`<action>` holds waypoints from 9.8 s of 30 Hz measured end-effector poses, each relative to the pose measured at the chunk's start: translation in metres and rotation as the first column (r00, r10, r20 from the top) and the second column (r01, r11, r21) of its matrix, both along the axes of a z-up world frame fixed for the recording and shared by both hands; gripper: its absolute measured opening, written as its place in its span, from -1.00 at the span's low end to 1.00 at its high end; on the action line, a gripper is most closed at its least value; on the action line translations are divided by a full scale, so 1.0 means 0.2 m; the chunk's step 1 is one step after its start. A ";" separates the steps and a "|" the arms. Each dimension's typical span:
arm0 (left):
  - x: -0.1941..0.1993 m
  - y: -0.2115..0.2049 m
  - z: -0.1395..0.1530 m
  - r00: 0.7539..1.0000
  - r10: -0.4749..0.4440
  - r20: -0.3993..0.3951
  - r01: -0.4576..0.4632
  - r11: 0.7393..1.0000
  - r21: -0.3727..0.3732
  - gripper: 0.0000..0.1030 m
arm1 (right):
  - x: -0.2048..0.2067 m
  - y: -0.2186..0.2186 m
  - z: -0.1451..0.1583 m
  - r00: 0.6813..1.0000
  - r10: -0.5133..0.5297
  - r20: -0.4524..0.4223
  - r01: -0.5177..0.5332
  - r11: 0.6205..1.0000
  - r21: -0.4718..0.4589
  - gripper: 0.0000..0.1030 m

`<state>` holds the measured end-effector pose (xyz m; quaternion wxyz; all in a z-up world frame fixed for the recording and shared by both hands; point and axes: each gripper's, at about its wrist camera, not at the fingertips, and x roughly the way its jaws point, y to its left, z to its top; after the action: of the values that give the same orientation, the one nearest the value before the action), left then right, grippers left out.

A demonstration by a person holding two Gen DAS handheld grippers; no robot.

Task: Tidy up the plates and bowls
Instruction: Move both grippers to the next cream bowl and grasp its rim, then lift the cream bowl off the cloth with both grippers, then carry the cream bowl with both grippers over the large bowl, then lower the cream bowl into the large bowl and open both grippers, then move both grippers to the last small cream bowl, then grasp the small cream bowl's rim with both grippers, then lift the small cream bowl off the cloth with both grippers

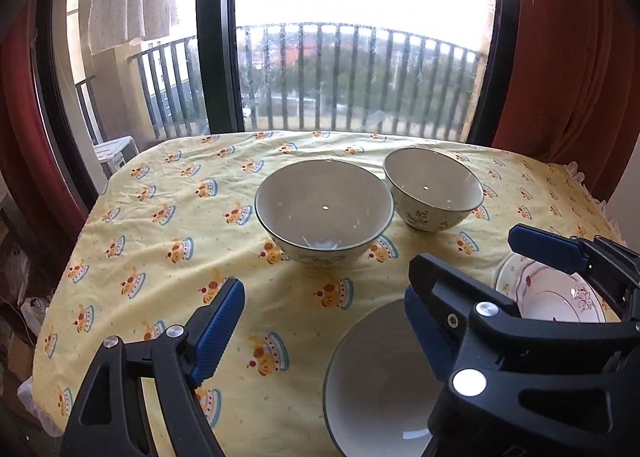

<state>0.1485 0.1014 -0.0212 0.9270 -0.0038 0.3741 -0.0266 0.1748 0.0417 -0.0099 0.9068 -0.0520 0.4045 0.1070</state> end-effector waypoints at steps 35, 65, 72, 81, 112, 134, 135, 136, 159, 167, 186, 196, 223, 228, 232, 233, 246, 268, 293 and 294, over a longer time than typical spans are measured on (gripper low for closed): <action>0.59 0.15 -0.17 0.994 0.002 -0.106 -0.002 1.000 0.001 -0.10 | 0.64 0.05 -0.19 0.986 -0.089 -0.141 0.096 0.994 0.046 -0.26; 0.42 0.14 -0.15 0.990 -0.012 -0.137 0.008 1.000 -0.028 -0.33 | 0.52 0.10 -0.22 0.982 -0.060 -0.179 0.057 0.998 -0.024 -0.59; 0.39 0.14 -0.22 0.986 -0.015 -0.167 0.007 0.999 -0.048 -0.30 | 0.49 0.10 -0.26 0.980 -0.043 -0.195 0.037 0.999 -0.035 -0.59; 0.43 0.13 -0.26 0.985 -0.067 -0.156 0.069 0.998 0.007 0.15 | 0.55 0.08 -0.35 0.969 0.026 -0.246 -0.046 0.996 -0.076 -0.53; 0.44 0.09 -0.11 0.978 -0.147 -0.147 0.156 0.987 0.046 -0.47 | 0.56 0.07 -0.20 0.975 0.095 -0.203 -0.111 0.991 -0.069 -0.74; 0.05 0.01 0.12 0.984 -0.177 -0.010 0.177 0.982 0.071 -0.47 | 0.13 -0.01 0.12 0.992 0.106 -0.075 -0.111 0.991 -0.069 -0.74; 0.03 0.01 0.11 0.984 -0.176 -0.011 0.176 0.982 0.071 -0.47 | 0.11 -0.01 0.12 0.992 0.106 -0.072 -0.111 0.992 -0.067 -0.74; 0.02 0.01 0.11 0.985 -0.175 -0.012 0.175 0.982 0.070 -0.47 | 0.09 -0.02 0.13 0.992 0.107 -0.067 -0.111 0.991 -0.069 -0.74; -0.19 -0.10 -0.10 0.975 -0.201 -0.094 0.211 0.972 0.101 -0.46 | -0.13 -0.13 -0.07 0.985 0.102 -0.140 -0.110 0.992 -0.054 -0.74; -0.19 -0.09 -0.14 0.974 -0.206 -0.098 0.214 0.973 0.081 -0.46 | -0.14 -0.11 -0.13 0.982 0.099 -0.159 -0.115 0.989 -0.097 -0.74; -0.19 -0.13 -0.18 0.973 -0.212 -0.091 0.219 0.973 0.070 0.06 | -0.15 -0.09 -0.19 0.993 0.055 -0.102 -0.072 0.982 -0.177 -0.60; -0.27 -0.18 -0.09 0.971 -0.233 -0.047 0.236 0.969 0.076 0.51 | -0.24 -0.12 -0.06 0.999 0.052 -0.012 -0.053 0.985 -0.162 0.34; 0.01 -0.30 0.22 0.981 -0.178 0.072 0.173 0.982 0.071 0.70 | 0.05 -0.31 0.26 0.995 -0.048 0.082 0.052 0.997 -0.051 0.52; 0.11 -0.34 0.21 0.982 -0.167 0.087 0.161 0.985 0.068 0.77 | 0.16 -0.36 0.25 0.995 -0.063 0.072 0.066 0.997 -0.041 0.53; 0.20 -0.37 0.21 0.983 -0.167 0.080 0.161 0.985 0.069 0.78 | 0.24 -0.41 0.24 0.995 -0.073 0.060 0.076 0.997 -0.035 0.53; 0.22 -0.38 0.21 0.983 -0.166 0.083 0.160 0.984 0.076 0.78 | 0.27 -0.42 0.24 0.995 -0.075 0.059 0.077 0.996 -0.033 0.53; 0.54 -0.41 0.23 0.983 -0.167 0.069 0.159 0.981 0.113 0.82 | 0.60 -0.57 0.23 0.993 -0.118 0.018 0.118 0.993 -0.009 0.53; 0.90 -0.44 -0.10 0.963 -0.221 -0.153 0.229 0.973 0.039 0.49 | 0.89 -0.61 -0.11 0.989 -0.123 -0.079 0.124 0.992 0.007 0.27; 0.94 -0.49 -0.22 0.892 -0.387 -0.235 0.418 0.904 0.096 -0.41 | 0.92 -0.55 -0.26 0.986 -0.069 -0.151 0.060 0.996 -0.061 -0.63; 0.94 -0.49 -0.22 0.889 -0.390 -0.238 0.421 0.903 0.090 -0.41 | 0.91 -0.54 -0.27 0.985 -0.070 -0.155 0.059 0.996 -0.072 -0.64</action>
<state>0.3366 0.0042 -0.0661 0.8530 0.1361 0.4654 -0.1933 0.3576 -0.0669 -0.0642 0.8726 -0.0609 0.4798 0.0676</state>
